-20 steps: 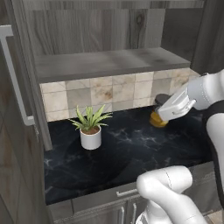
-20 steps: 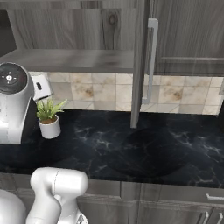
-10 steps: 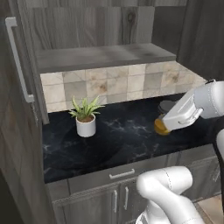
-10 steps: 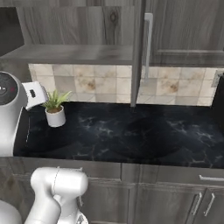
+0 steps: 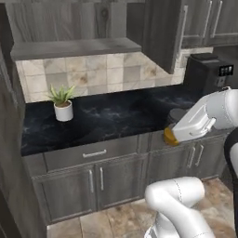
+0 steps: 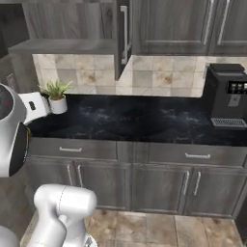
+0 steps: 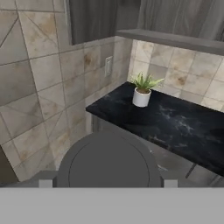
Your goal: Collect the turmeric, ketchup, and shaker from the cabinet and place them next to the stove.
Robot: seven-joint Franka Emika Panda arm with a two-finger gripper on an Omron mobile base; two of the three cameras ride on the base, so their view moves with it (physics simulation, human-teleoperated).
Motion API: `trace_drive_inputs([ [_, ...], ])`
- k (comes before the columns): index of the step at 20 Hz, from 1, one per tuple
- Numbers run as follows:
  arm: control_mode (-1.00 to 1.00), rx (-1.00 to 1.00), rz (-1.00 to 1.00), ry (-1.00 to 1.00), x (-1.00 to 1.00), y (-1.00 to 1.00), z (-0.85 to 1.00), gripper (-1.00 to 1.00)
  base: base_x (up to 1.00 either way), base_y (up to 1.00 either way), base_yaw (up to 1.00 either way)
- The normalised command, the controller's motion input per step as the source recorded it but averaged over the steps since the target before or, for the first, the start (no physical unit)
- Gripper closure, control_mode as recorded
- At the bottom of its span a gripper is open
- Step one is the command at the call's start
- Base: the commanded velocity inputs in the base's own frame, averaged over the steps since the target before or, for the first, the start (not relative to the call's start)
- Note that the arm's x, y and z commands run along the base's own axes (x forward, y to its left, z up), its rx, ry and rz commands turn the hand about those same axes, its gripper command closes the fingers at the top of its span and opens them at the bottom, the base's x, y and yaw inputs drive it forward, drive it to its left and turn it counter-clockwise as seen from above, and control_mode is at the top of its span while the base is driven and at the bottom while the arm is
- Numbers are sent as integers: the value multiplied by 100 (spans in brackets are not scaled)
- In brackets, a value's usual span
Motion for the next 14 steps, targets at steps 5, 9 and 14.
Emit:
trace_drive_inputs([
  [5,100,0,0,0,0,0,0,100,-52,-95,0],
  [9,100,0,0,0,0,0,0,100,-44,-100,0],
  [14,100,0,0,0,0,0,0,100,-33,-100,0],
])
